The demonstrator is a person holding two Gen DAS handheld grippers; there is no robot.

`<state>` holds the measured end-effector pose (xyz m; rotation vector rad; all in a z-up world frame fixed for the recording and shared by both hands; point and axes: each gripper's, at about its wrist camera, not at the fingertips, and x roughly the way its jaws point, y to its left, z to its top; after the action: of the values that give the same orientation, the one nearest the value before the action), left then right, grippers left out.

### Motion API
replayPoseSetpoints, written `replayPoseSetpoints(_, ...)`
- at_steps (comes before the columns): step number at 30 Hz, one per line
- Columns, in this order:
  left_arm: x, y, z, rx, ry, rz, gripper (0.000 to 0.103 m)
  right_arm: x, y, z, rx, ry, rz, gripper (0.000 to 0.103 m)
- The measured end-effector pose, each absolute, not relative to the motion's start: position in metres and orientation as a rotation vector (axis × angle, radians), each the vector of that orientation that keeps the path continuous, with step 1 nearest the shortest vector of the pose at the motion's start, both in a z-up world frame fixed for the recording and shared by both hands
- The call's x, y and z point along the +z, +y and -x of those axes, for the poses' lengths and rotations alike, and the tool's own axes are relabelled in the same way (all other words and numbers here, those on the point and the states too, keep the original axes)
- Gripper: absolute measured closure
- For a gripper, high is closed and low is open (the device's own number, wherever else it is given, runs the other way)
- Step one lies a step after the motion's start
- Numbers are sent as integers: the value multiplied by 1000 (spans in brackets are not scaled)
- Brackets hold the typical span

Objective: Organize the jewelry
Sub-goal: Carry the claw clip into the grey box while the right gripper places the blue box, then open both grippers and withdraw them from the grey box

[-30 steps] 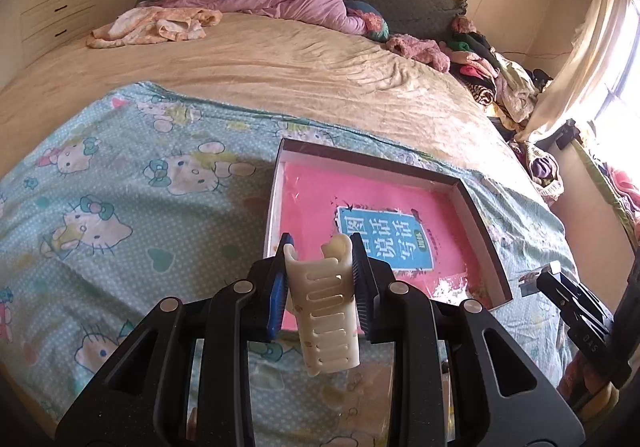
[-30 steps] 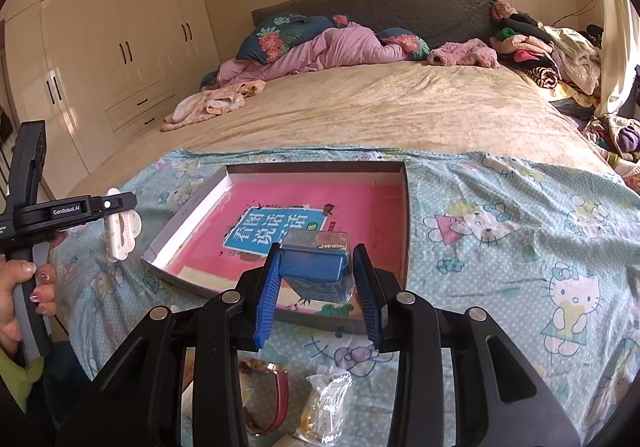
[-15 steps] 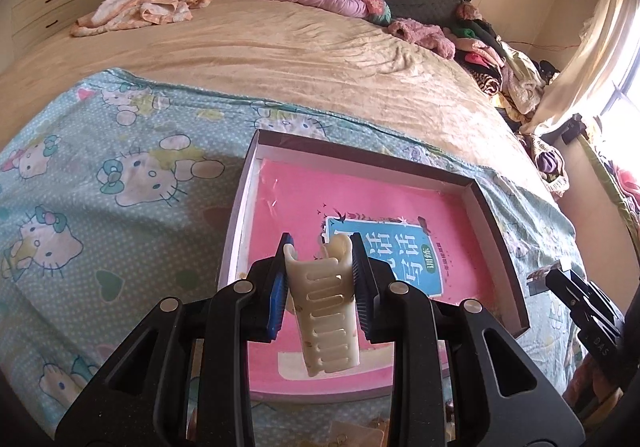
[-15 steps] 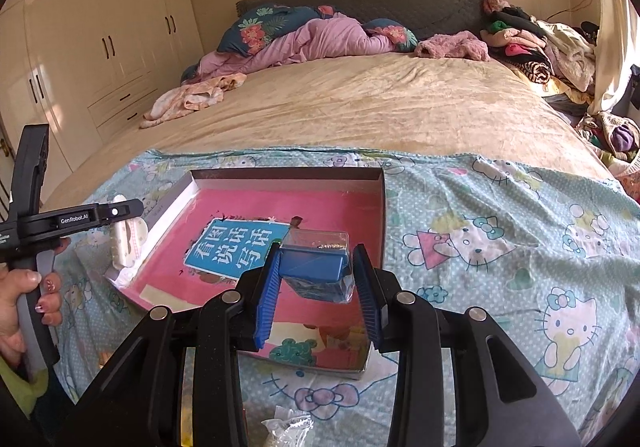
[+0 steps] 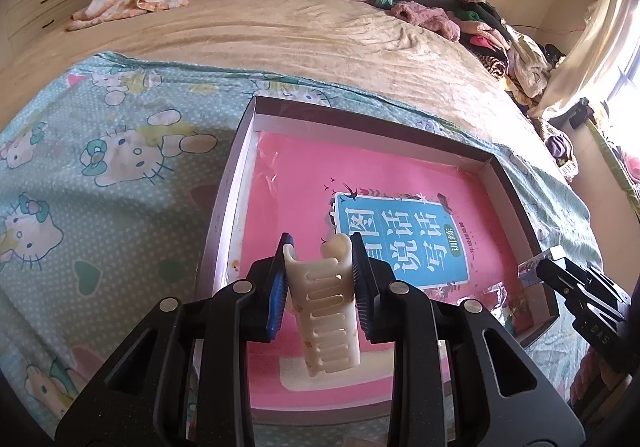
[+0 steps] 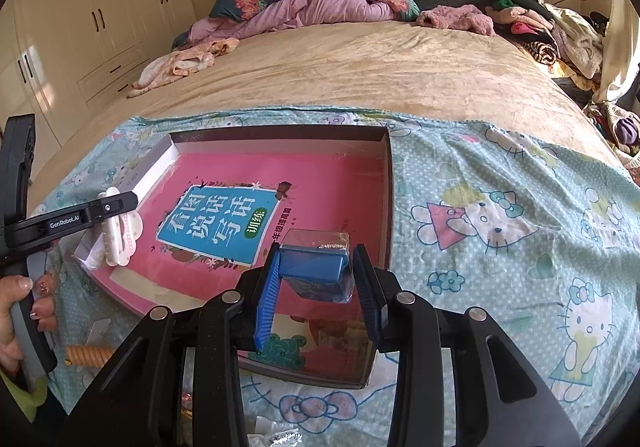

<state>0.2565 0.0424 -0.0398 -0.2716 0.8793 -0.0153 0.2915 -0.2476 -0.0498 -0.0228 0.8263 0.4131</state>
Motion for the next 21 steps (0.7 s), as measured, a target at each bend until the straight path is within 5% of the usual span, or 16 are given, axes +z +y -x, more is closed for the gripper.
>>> replayPoseSetpoints(10,-32,42,-250,-4,853,227,54,-59,-244,-295,390,854,16,68)
replayPoseSetpoints(21,-19,49,-232,49,807,206,19,-48,-253,-279,375,808,-30,36)
